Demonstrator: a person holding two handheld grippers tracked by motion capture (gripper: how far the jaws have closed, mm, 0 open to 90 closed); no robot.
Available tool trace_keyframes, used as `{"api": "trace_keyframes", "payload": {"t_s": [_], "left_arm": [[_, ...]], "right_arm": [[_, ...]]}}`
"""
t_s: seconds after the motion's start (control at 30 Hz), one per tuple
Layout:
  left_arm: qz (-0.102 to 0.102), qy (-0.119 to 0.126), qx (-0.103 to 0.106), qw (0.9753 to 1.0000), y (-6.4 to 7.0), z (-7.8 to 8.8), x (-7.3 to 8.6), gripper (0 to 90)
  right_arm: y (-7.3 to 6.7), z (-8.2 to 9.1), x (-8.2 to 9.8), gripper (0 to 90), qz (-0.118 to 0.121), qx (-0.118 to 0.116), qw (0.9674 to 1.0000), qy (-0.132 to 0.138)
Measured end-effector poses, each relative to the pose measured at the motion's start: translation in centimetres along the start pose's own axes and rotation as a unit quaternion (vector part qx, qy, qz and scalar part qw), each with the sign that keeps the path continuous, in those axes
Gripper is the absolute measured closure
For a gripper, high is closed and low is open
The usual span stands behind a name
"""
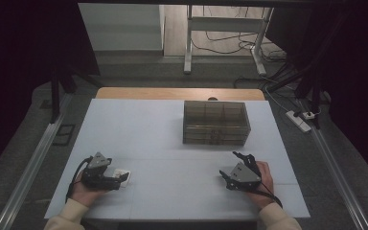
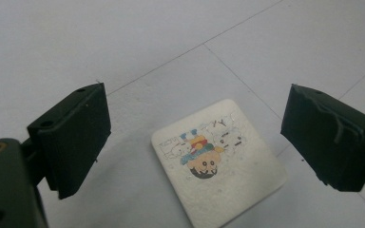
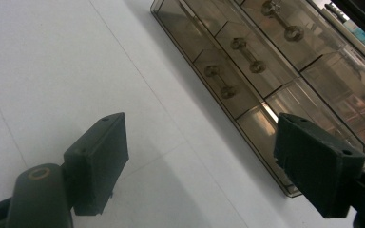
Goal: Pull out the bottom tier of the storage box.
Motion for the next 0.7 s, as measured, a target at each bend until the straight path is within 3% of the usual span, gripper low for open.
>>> {"api": "trace_keyframes", "payload": {"t_s": [0.7], "left_arm": [[-0.001, -0.001, -0.002, 1.0000, 0.02, -0.09, 0.02, 9.3]], "right_arm": [[0.13, -0.30, 0.09, 19.6, 0.037, 0.014, 0.9992, 0.005]]}}
Point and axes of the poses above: each handheld gripper's, and its own axes: z roughly backward along the jaws, x roughly out of its underside, y roughly to its right, the point moved 10 cm from there along -z, roughly forward along the jaws, and after that the axes turned 6 degrees about -x, right-handed, at the moved point
